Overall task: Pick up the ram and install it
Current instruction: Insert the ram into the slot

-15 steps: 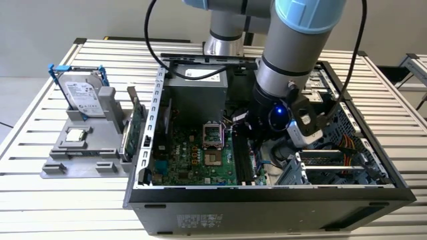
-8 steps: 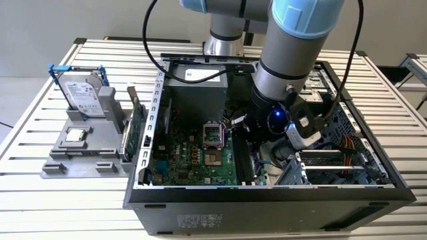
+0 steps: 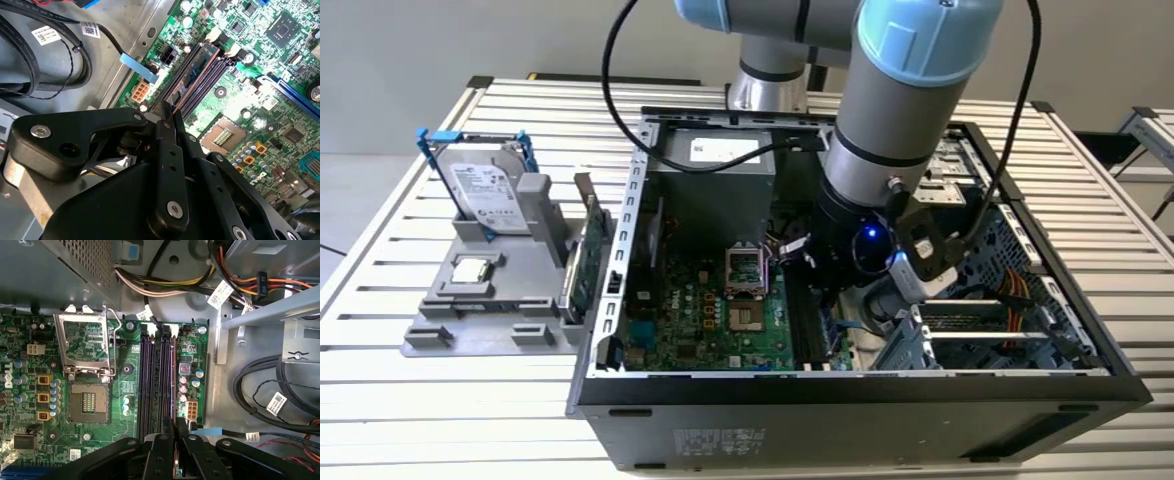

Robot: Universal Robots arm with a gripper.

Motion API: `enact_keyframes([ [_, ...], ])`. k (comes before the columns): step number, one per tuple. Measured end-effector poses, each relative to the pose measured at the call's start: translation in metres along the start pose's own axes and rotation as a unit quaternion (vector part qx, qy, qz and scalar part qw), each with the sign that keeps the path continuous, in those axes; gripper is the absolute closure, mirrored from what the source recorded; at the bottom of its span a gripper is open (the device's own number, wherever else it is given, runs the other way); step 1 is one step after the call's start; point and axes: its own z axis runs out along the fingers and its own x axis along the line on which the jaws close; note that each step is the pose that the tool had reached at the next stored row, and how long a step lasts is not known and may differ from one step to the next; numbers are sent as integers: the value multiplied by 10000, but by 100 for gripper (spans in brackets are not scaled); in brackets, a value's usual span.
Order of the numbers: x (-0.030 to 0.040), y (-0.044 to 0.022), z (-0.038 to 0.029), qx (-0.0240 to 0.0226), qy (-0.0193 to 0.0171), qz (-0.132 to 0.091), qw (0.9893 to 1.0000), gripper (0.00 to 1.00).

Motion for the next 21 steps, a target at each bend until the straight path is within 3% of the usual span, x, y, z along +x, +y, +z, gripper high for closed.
enact_keyframes([
  [7, -2, -2, 43, 1, 1, 27, 10000, 100],
  [21, -23, 1, 68, -1, 3, 75, 10000, 100],
])
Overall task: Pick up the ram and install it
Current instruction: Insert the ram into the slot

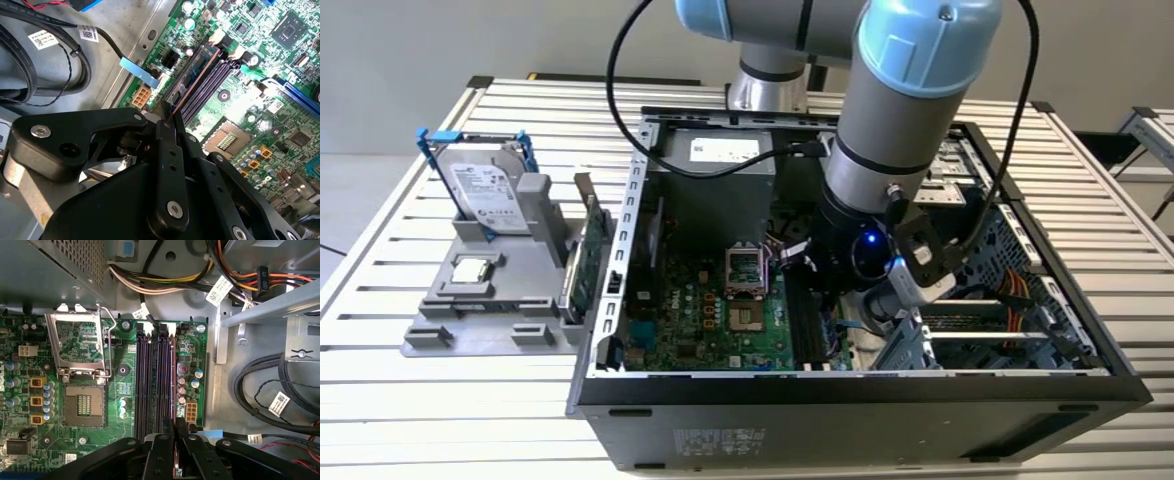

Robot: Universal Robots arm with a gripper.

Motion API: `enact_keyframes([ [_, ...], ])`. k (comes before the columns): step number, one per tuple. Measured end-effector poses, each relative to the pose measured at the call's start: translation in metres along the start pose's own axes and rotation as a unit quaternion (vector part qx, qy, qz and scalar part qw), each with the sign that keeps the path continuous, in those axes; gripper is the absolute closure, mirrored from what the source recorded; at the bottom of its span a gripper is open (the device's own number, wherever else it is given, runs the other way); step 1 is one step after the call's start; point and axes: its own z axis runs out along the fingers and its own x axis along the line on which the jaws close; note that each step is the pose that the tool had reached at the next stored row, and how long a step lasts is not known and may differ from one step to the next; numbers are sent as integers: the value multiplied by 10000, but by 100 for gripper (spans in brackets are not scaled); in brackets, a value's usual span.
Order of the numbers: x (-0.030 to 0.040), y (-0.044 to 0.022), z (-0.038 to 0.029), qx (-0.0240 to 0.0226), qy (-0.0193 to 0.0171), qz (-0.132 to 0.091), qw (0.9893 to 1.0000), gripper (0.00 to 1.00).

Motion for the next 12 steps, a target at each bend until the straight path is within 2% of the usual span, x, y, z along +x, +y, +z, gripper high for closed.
enact_keyframes([
  [12, 0, 14, 26, 2, 0, 0, 10000, 100],
])
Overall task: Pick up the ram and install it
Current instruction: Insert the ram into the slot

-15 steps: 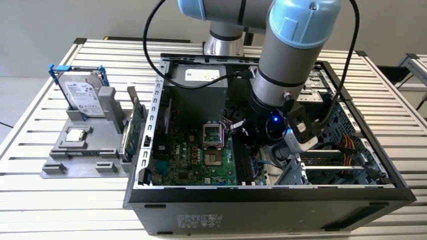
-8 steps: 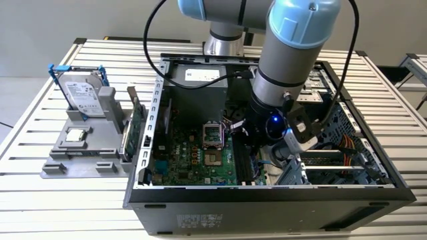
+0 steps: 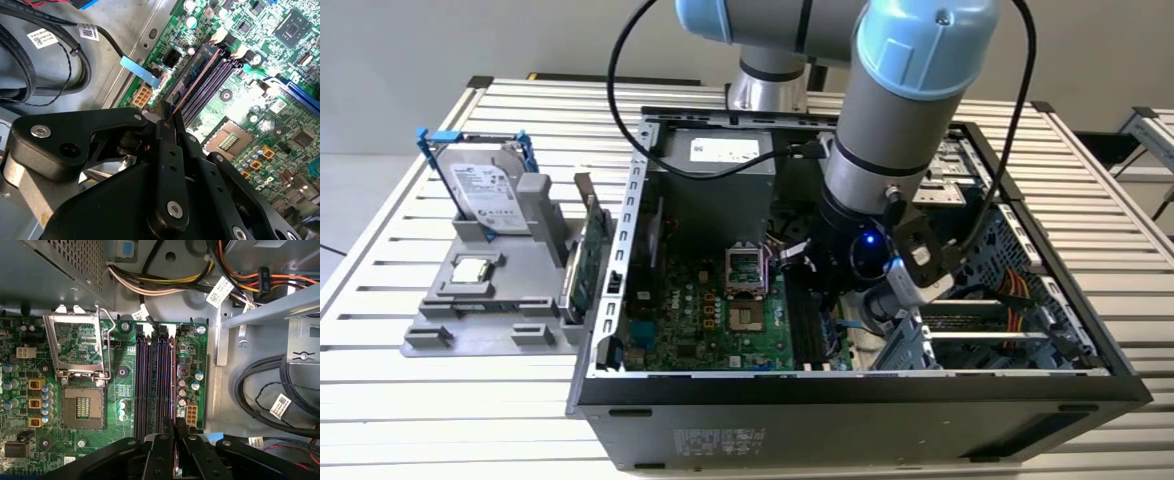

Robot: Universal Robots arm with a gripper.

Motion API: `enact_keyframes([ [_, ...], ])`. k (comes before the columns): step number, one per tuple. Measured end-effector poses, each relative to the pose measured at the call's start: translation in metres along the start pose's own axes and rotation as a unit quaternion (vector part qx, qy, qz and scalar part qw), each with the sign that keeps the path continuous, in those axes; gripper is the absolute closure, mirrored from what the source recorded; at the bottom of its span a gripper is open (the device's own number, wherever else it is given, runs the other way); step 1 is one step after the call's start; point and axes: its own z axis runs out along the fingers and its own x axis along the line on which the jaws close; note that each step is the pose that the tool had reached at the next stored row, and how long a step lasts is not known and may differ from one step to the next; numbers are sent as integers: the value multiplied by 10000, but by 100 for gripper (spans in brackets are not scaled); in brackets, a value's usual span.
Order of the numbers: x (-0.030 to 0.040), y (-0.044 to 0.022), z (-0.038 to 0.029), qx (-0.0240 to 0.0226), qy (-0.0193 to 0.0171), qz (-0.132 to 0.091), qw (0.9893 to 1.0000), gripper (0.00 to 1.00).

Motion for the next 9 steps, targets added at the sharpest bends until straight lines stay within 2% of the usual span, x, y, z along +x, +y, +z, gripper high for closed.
enact_keyframes([
  [9, 0, 5, 17, -1, 0, 2, 10000, 100],
])
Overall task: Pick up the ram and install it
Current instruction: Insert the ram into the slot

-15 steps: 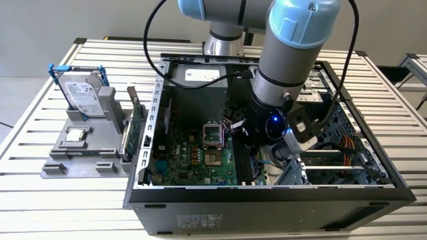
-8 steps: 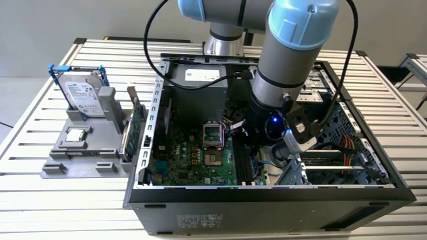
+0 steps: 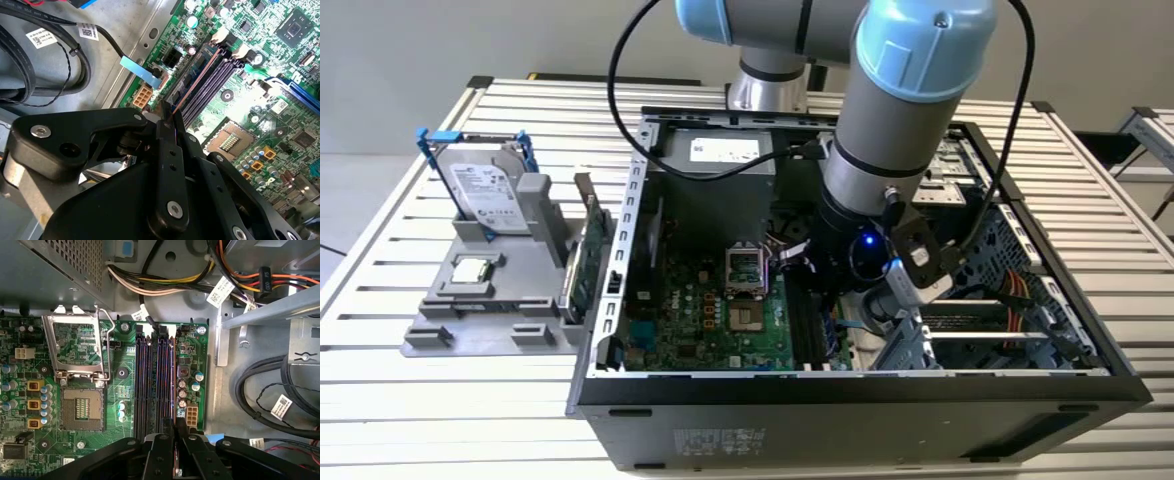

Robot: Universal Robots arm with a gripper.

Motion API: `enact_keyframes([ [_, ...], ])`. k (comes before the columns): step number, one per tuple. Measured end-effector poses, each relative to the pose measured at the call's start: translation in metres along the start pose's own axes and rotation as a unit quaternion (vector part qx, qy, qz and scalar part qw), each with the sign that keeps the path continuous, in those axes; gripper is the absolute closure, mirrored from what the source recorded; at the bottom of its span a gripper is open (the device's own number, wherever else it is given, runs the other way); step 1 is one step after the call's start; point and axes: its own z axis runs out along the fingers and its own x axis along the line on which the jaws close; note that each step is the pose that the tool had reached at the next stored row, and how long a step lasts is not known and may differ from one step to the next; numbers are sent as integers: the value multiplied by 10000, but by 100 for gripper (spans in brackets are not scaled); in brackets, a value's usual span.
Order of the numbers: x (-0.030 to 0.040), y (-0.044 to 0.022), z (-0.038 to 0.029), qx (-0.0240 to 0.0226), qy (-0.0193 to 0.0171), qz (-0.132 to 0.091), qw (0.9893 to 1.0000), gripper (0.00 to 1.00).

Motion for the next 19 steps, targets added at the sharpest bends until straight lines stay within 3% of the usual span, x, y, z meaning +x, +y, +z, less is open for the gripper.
enact_keyframes([
  [19, 22, 1, 15, 1, 2, 97, 10000, 100],
])
